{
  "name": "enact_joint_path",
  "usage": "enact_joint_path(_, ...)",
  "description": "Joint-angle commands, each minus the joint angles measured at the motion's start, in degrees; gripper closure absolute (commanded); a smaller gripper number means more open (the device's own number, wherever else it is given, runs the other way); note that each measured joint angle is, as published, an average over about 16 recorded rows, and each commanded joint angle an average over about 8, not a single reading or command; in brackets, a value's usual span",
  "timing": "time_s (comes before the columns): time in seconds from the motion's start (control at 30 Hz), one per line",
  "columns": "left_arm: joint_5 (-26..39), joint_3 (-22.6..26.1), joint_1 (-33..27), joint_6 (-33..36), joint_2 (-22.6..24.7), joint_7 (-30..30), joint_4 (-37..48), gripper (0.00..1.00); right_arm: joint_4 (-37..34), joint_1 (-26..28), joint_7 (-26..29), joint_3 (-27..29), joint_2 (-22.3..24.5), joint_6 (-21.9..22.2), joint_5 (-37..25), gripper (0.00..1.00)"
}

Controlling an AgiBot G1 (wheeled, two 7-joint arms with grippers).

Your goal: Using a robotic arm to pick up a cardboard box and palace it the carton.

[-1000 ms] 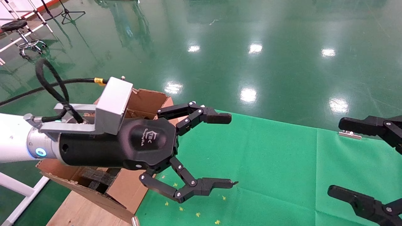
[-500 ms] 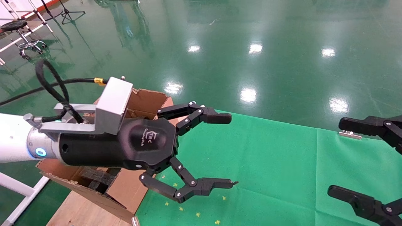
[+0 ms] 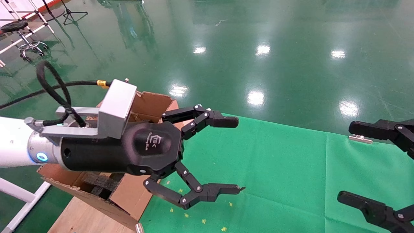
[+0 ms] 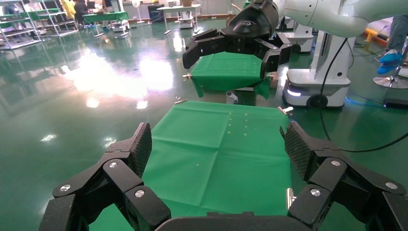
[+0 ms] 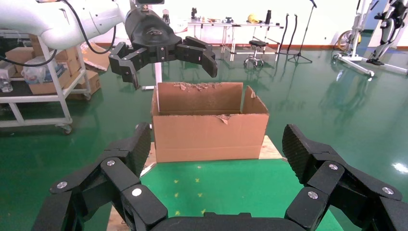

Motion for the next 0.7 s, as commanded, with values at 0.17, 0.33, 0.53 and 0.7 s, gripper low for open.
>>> enact_joint_path(0.17,0.0,0.0,0.0,0.0,0.0,0.0,0.0,0.0,0.0,0.0,0.0,0.0,0.0,0.0,0.0,0.0)
enact_joint_path(0.33,0.0,0.0,0.0,0.0,0.0,0.0,0.0,0.0,0.0,0.0,0.0,0.0,0.0,0.0,0.0,0.0)
enact_joint_path(0.53,0.0,0.0,0.0,0.0,0.0,0.0,0.0,0.0,0.0,0.0,0.0,0.0,0.0,0.0,0.0,0.0)
enact_joint_path(0.7,0.0,0.0,0.0,0.0,0.0,0.0,0.0,0.0,0.0,0.0,0.0,0.0,0.0,0.0,0.0,0.0)
